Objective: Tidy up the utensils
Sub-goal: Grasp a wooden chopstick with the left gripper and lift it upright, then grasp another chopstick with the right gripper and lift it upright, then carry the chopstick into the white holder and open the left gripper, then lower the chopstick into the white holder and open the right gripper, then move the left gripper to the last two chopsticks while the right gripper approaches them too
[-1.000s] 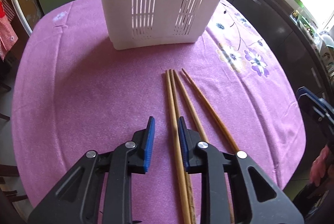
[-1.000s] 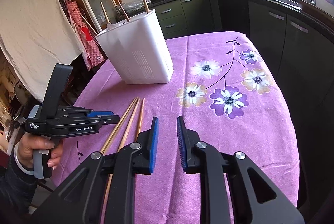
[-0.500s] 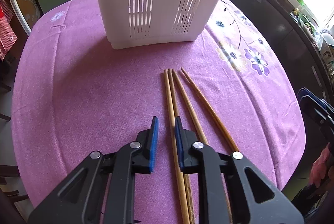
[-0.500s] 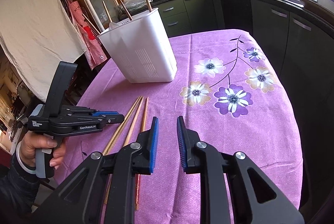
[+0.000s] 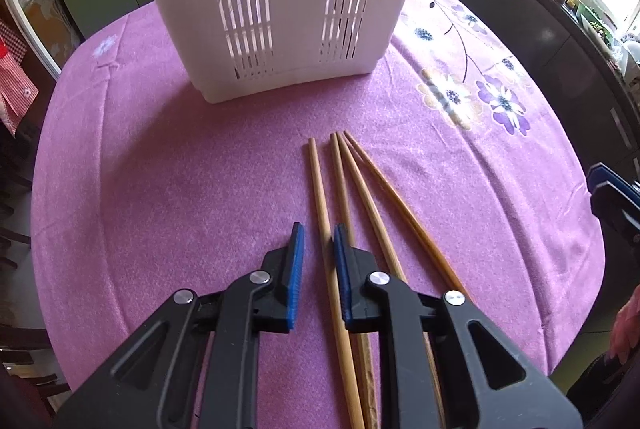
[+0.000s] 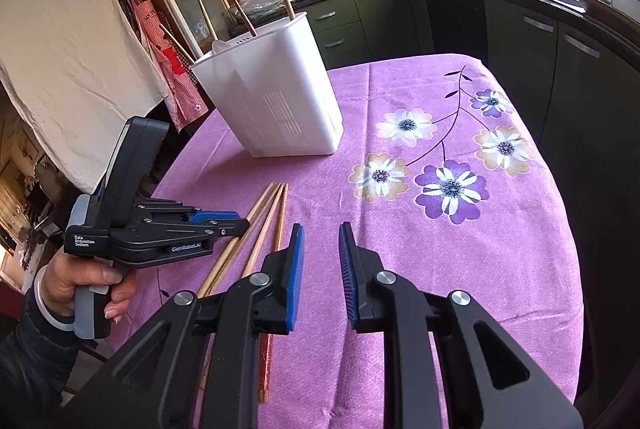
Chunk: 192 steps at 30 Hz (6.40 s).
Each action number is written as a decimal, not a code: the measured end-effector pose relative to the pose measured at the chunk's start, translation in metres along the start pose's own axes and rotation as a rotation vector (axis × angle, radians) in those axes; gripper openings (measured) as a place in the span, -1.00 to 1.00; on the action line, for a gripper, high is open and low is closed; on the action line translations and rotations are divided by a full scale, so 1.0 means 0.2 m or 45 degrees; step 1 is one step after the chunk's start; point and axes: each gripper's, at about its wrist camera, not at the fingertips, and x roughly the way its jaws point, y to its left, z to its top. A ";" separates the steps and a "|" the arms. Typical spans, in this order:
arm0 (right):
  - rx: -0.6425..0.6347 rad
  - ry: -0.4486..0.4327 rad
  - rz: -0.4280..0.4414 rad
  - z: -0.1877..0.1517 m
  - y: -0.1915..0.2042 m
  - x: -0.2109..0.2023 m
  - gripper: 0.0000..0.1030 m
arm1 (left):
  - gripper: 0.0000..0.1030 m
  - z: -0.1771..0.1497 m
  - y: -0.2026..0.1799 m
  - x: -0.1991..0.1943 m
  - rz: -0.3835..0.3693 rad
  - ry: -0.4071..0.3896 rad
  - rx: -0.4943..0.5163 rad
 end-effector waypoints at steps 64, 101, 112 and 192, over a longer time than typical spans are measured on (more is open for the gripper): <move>-0.399 0.448 -0.195 0.12 0.38 0.73 -0.65 | -0.89 -0.44 0.26 -1.03 0.077 -0.682 -0.063; -0.301 -0.212 -0.053 0.07 0.35 -0.49 -0.88 | -0.89 -0.42 0.24 -1.03 0.093 -0.663 -0.053; -0.260 -0.241 -0.035 0.04 0.30 -0.53 -0.88 | -0.89 -0.36 0.20 -1.07 0.095 -0.663 -0.038; -0.282 -0.406 -0.040 1.11 0.50 -0.13 -0.70 | 0.77 -0.35 0.16 -1.13 0.181 -0.809 -0.012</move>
